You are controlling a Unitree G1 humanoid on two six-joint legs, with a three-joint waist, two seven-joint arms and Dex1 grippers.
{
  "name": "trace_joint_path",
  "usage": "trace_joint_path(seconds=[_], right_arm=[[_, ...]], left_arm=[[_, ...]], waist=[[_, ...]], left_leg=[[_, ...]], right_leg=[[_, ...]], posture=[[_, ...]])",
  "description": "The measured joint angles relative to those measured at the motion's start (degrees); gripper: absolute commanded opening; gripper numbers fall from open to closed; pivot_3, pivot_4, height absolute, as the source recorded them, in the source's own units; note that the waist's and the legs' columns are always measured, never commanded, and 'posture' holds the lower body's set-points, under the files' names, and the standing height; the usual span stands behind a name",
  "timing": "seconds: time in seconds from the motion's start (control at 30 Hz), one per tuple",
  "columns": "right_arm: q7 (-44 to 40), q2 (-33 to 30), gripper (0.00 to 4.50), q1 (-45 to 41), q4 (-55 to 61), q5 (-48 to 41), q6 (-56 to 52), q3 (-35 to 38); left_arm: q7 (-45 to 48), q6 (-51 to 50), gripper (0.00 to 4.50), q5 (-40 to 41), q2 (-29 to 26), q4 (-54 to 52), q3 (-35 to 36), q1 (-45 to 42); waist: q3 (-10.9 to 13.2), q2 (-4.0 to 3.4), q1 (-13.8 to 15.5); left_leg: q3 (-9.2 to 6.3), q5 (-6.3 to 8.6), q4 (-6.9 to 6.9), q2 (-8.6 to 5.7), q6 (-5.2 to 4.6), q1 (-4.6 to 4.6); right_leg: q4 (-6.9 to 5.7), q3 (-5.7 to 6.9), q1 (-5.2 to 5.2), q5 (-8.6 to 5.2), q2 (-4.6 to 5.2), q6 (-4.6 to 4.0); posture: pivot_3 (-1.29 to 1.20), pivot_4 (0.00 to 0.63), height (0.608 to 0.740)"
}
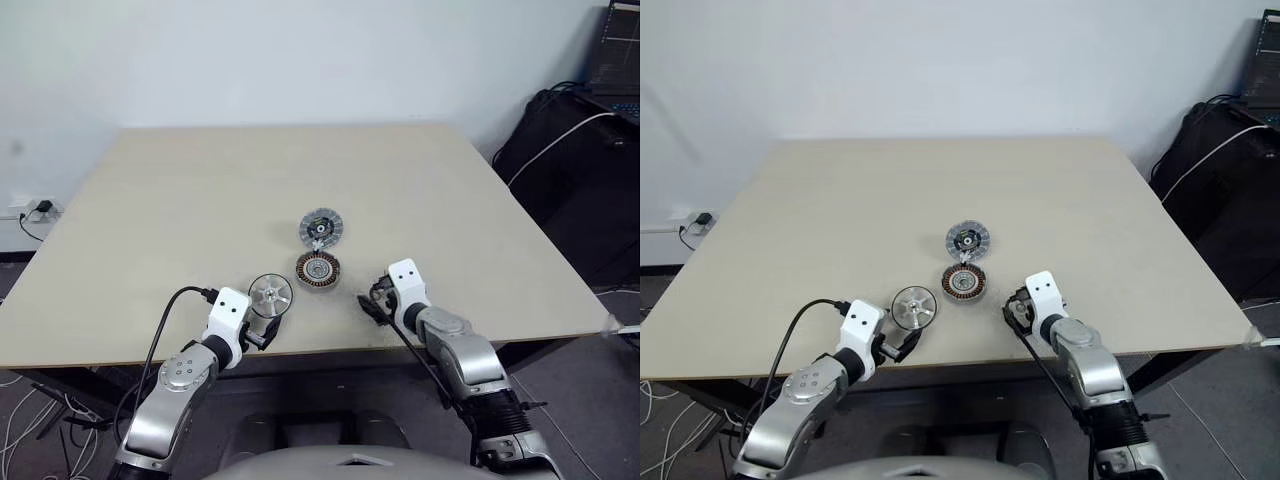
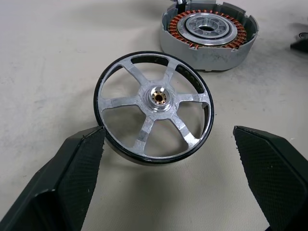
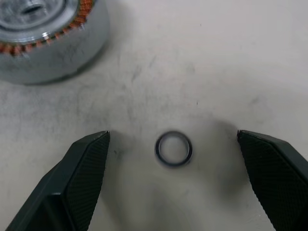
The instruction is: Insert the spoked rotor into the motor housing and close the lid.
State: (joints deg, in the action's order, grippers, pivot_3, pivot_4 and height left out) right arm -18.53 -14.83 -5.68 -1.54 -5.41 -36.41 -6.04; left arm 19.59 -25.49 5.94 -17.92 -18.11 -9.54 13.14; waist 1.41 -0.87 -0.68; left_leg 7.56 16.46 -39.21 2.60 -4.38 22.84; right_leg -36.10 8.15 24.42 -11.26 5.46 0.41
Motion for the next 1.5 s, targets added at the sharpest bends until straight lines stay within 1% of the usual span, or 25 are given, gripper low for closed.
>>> trace_joint_path(seconds=[0.13, 0.23, 0.3, 0.33, 0.37, 0.53, 0.57, 0.7, 0.87, 1.07, 1.2, 1.33, 1.5], right_arm=[[0.0, 0.5, 4.5, 0.4, -0.8, 0.0, 0.9, 0.2], [0.2, 1.0, 3.91, 0.5, -1.1, 0.1, 0.9, 0.5], [0.2, 1.0, 3.21, 0.9, -1.0, 0.1, 1.0, 0.9], [0.2, 1.0, 2.97, 1.1, -0.8, 0.2, 1.0, 1.0], [0.2, 1.0, 2.58, 1.3, -0.6, 0.3, 1.0, 1.0], [0.2, 1.1, 0.93, 2.2, 0.4, 0.3, 0.9, 1.2], [0.2, 1.1, 0.75, 2.4, 0.8, 0.3, 0.8, 1.2], [-0.2, 0.7, 0.75, 3.0, 2.9, 0.3, -0.4, 1.0], [-2.6, -0.3, 0.75, 3.4, 8.9, -0.5, -3.0, -1.1], [-1.6, 1.2, 0.75, -3.8, 11.3, 0.6, -4.3, -3.8], [-0.4, 4.4, 0.75, -8.8, 6.9, 2.2, -4.2, -7.0], [-0.2, 7.5, 0.75, -12.8, -1.0, 3.7, -2.0, -10.3], [0.0, 10.0, 0.75, -16.3, -9.6, 4.8, 1.8, -11.1]], left_arm=[[0.0, 0.0, 4.49, -0.3, 0.0, 0.0, 0.0, 0.1], [0.0, 0.0, 4.5, -0.3, 0.0, 0.0, 0.0, 0.2], [0.0, 0.0, 4.5, -0.3, 0.0, 0.0, 0.0, 0.2], [0.0, 0.0, 4.5, -0.3, 0.0, 0.0, 0.0, 0.3], [0.0, 0.0, 4.5, -0.3, 0.0, 0.0, 0.0, 0.3], [0.0, 0.0, 4.5, -0.3, 0.0, 0.0, 0.0, 0.3], [0.0, 0.0, 4.5, -0.3, 0.0, 0.0, 0.0, 0.3], [0.0, 0.0, 4.5, -0.4, 0.0, 0.0, 0.0, 0.2], [0.0, 0.0, 4.5, -0.5, 0.1, 0.0, 0.0, -0.1], [0.1, 0.0, 4.5, -0.5, 0.7, 0.0, -0.1, -0.3], [0.0, 0.1, 4.5, -0.5, 0.9, 0.0, 0.0, -0.1], [-0.1, 0.1, 4.5, -0.5, 1.0, -0.1, 0.0, 0.3], [-0.7, 0.1, 4.5, -0.5, 1.5, -0.1, 0.0, 1.4]], waist=[[-0.1, 0.05, 0.0], [-0.2, 0.13, 0.0], [-0.2, 0.14, 0.0], [-0.2, 0.14, 0.0], [-0.2, 0.15, 0.0], [-0.2, 0.16, 0.0], [-0.2, 0.15, 0.0], [-0.2, 0.06, 0.0], [0.1, -0.2, 0.0], [0.1, -0.22, 0.0], [0.1, -0.22, 0.0], [0.2, -0.21, -0.1], [0.2, -0.21, -0.1]], left_leg=[[-0.01, 0.0, 0.0, 0.0, 0.0, -0.06], [-0.02, 0.0, 0.0, 0.01, 0.01, -0.1], [-0.02, 0.0, 0.0, 0.01, 0.01, -0.1], [-0.02, 0.0, 0.01, 0.01, 0.01, -0.11], [-0.03, 0.0, 0.03, 0.01, 0.01, -0.1], [-0.03, 0.0, 0.03, 0.02, 0.01, -0.11], [-0.03, 0.0, 0.03, 0.02, 0.01, -0.11], [-0.02, 0.01, 0.06, 0.02, 0.01, -0.08], [-0.01, 0.0, 0.06, 0.02, 0.01, 0.0], [-0.01, -0.01, 0.06, 0.02, 0.02, 0.0], [0.01, -0.02, 0.06, 0.01, 0.04, 0.05], [0.05, -0.07, 0.06, 0.0, 0.11, 0.05], [0.1, -0.17, 0.05, -0.01, 0.28, 0.05]], right_leg=[[0.0, 0.0, -0.05, 0.0, 0.01, 0.0], [0.0, -0.01, -0.09, 0.0, 0.03, 0.0], [0.0, -0.01, -0.09, 0.0, 0.04, 0.0], [0.0, -0.01, -0.09, 0.0, 0.04, 0.0], [0.01, -0.01, -0.09, -0.01, 0.05, -0.01], [0.01, -0.01, -0.08, -0.01, 0.05, -0.01], [0.01, -0.02, -0.08, -0.01, 0.05, -0.01], [0.02, -0.03, -0.03, -0.01, 0.06, -0.02], [0.01, -0.02, 0.06, -0.01, 0.04, -0.02], [0.0, 0.0, 0.05, -0.01, 0.02, -0.01], [0.01, 0.0, 0.08, -0.01, -0.13, -0.02], [-0.01, -0.01, 0.08, 0.0, -0.24, -0.02], [-0.01, -0.04, 0.08, 0.03, -0.22, 0.04]], posture=[[0.0, 0.0, 0.74], [0.0, 0.0, 0.74], [0.0, 0.0, 0.74], [0.0, 0.0, 0.74], [0.0, 0.0, 0.74], [0.0, 0.0, 0.74], [0.0, 0.0, 0.74], [0.0, 0.0, 0.74], [0.0, 0.0, 0.74], [0.0, 0.0, 0.74], [0.0, 0.0, 0.74], [0.0, 0.0, 0.74], [0.0, 0.0, 0.74]])
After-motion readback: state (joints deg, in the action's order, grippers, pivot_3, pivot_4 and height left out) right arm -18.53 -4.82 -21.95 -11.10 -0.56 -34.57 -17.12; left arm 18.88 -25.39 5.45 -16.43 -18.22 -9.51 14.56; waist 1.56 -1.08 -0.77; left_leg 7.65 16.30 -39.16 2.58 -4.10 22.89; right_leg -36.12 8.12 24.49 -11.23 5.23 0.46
